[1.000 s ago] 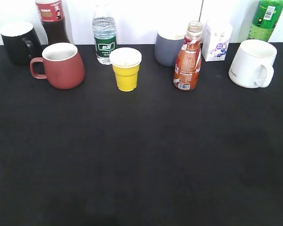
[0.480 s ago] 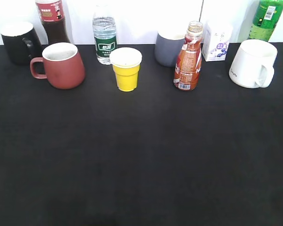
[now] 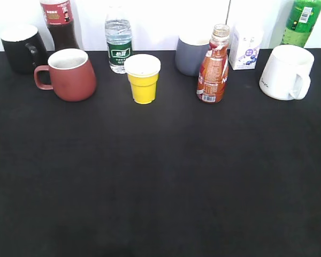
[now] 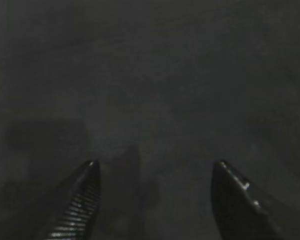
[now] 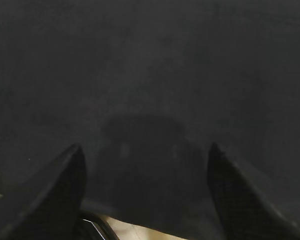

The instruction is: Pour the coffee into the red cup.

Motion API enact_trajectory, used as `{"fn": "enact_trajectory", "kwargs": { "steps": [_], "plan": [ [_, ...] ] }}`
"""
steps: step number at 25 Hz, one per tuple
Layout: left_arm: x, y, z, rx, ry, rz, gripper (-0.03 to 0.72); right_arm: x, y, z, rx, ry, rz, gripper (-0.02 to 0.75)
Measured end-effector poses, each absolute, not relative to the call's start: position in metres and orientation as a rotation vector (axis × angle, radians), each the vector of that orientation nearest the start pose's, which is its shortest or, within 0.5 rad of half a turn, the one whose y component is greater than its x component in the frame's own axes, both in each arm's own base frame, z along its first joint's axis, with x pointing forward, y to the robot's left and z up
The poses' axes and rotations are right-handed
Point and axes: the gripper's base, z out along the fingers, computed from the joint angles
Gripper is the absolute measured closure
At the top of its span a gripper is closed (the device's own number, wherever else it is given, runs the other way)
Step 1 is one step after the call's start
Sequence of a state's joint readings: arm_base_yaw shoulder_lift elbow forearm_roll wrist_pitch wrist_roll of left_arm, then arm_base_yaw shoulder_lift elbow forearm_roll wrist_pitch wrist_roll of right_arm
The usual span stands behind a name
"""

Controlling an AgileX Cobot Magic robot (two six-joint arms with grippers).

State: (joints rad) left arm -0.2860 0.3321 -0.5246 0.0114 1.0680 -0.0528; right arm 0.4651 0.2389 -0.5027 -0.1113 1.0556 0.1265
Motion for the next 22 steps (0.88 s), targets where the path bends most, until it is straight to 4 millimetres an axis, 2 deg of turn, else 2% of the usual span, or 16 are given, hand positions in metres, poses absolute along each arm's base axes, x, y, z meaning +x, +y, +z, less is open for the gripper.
{"fn": "enact_trajectory", "kwargs": {
  "steps": [4,22],
  "plan": [
    [0.043,-0.012,0.2774,0.276,2.348,-0.154,0.167,0.0296,0.0123,0.2754,-0.462,2.237,0.24,0.147],
    [0.0422,-0.0115,0.2777,0.276,2.341,-0.152,0.18,0.0295,0.0127,0.2754,-0.468,2.236,0.243,0.146]
  ]
}}
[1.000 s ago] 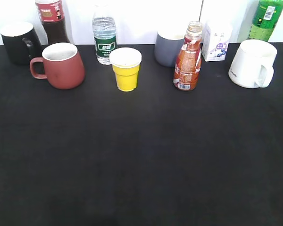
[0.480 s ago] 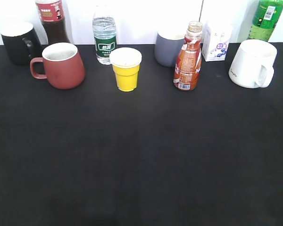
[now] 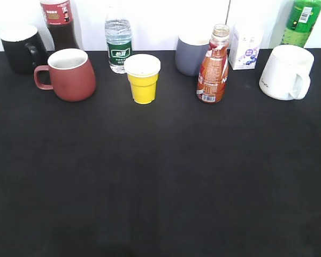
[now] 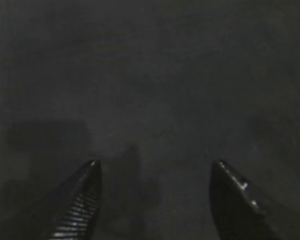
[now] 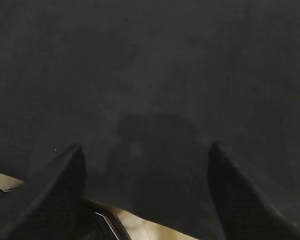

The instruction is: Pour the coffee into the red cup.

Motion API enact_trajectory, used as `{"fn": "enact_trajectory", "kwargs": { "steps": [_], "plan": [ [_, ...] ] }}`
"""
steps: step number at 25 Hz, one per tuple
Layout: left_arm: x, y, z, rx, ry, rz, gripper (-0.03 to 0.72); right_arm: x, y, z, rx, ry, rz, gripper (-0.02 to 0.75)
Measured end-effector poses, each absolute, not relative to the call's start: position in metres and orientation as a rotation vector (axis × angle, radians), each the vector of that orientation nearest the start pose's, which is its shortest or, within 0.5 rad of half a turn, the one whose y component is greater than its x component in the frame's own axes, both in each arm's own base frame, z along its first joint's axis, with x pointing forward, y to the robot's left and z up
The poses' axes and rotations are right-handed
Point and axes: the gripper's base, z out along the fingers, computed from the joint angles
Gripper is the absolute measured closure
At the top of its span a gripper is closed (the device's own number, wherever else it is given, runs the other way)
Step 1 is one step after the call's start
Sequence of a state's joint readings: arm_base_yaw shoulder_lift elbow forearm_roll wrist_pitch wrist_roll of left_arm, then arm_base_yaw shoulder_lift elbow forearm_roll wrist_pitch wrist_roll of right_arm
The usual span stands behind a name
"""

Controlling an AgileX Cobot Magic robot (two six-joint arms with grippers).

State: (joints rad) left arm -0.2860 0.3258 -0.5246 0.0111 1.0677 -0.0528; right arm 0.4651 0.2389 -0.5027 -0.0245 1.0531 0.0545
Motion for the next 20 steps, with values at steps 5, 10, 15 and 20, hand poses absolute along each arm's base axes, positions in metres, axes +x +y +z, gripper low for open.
{"fn": "enact_trajectory", "kwargs": {
  "steps": [5,10,15,20],
  "plan": [
    [0.026,-0.003,0.282,0.091,2.24,-0.087,0.18,0.031,0.009,0.275,-0.337,2.254,0.181,0.148],
    [0.009,0.001,0.284,-0.069,2.13,-0.011,0.18,0.021,0.0,0.278,-0.054,2.196,0.058,0.148],
    [-0.003,0.001,0.283,-0.076,2.058,-0.008,0.189,-0.002,-0.002,0.279,-0.008,2.037,0.045,0.148],
    [-0.009,0.001,0.283,-0.075,2.019,-0.006,0.19,-0.006,-0.002,0.279,-0.009,2.016,0.045,0.148]
  ]
}}
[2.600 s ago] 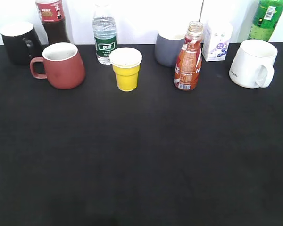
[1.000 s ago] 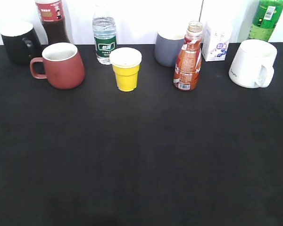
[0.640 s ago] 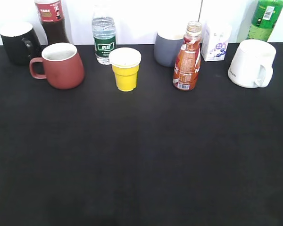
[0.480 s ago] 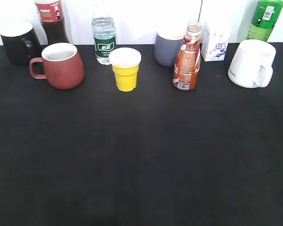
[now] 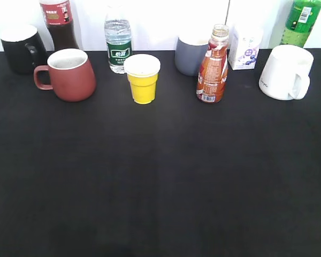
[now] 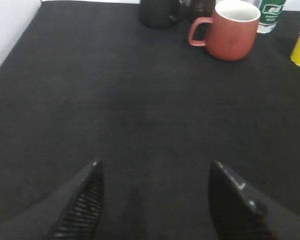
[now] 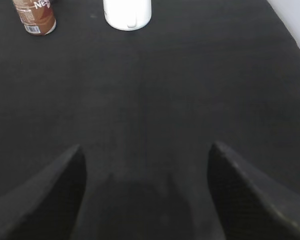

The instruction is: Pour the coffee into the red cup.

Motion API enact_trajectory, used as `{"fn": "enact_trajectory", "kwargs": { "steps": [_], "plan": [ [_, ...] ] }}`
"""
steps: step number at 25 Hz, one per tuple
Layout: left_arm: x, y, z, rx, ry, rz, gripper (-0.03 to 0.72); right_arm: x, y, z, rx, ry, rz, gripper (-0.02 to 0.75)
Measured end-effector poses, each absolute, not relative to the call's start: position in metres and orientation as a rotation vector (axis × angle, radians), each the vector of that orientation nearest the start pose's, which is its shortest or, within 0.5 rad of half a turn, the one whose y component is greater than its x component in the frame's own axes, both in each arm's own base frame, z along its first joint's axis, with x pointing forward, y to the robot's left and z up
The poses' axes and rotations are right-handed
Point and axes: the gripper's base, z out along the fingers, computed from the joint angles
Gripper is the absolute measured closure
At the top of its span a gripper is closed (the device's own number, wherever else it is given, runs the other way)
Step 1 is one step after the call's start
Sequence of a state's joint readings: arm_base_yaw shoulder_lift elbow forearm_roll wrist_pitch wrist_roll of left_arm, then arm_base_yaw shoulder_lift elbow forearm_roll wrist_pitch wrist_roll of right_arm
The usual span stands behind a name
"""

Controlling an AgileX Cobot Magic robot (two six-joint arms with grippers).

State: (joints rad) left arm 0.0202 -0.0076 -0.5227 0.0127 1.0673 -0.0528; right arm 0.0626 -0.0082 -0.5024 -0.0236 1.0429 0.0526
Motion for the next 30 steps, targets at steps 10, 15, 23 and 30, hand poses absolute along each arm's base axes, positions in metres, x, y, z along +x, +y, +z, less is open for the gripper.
{"fn": "enact_trajectory", "kwargs": {
  "steps": [10,15,23,30],
  "plan": [
    [-0.0091,0.0009,0.2829,-0.075,2.019,-0.005,0.19,-0.0056,-0.0022,0.2794,-0.009,2.016,0.045,0.147],
    [-0.0091,0.0009,0.2829,-0.075,2.019,-0.005,0.19,-0.0056,-0.0022,0.2794,-0.008,2.016,0.046,0.147],
    [-0.0091,0.0009,0.2829,-0.075,2.019,-0.005,0.19,-0.0056,-0.0022,0.2794,-0.009,2.015,0.045,0.147],
    [-0.0091,0.0009,0.2829,-0.075,2.019,-0.005,0.19,-0.0056,-0.0022,0.2794,-0.009,2.015,0.046,0.147]
  ]
}}
